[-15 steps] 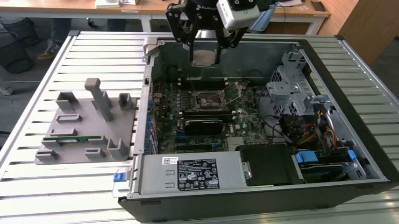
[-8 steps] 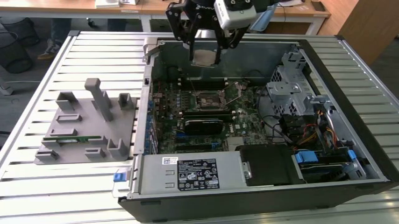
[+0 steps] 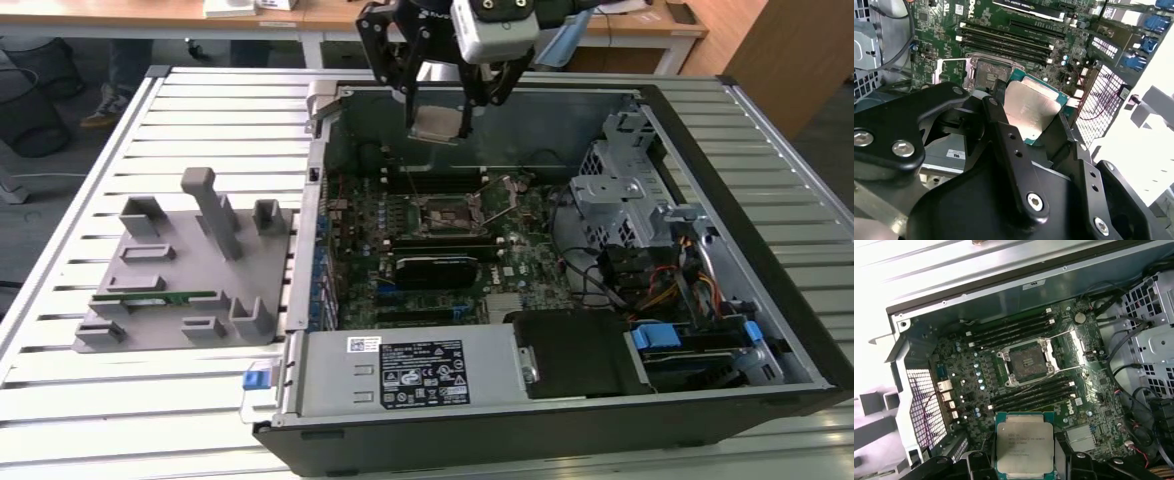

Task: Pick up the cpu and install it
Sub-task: 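Place the cpu into insertion slot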

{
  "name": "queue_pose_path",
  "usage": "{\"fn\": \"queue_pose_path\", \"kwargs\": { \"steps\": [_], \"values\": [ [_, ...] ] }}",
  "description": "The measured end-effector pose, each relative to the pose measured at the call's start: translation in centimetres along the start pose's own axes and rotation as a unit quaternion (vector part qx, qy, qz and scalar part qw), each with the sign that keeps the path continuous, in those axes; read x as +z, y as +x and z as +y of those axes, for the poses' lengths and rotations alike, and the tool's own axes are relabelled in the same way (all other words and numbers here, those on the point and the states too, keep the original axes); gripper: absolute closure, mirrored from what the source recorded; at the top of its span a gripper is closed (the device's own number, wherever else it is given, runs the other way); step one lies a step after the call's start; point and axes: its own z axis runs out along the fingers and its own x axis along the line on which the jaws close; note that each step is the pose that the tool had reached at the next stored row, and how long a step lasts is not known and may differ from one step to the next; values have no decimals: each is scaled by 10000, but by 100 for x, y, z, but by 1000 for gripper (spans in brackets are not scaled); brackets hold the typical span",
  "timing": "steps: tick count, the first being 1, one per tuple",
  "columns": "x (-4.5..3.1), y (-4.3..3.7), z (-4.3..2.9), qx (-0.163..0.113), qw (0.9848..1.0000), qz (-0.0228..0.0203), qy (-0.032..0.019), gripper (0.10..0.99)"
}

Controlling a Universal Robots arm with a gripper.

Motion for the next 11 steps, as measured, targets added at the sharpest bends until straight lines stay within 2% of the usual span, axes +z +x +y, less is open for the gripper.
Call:
{"fn": "queue_pose_path", "kwargs": {
  "steps": [11],
  "values": [
    [2, 9, 28, 476, 9989, -23, 10, 541]
  ]
}}
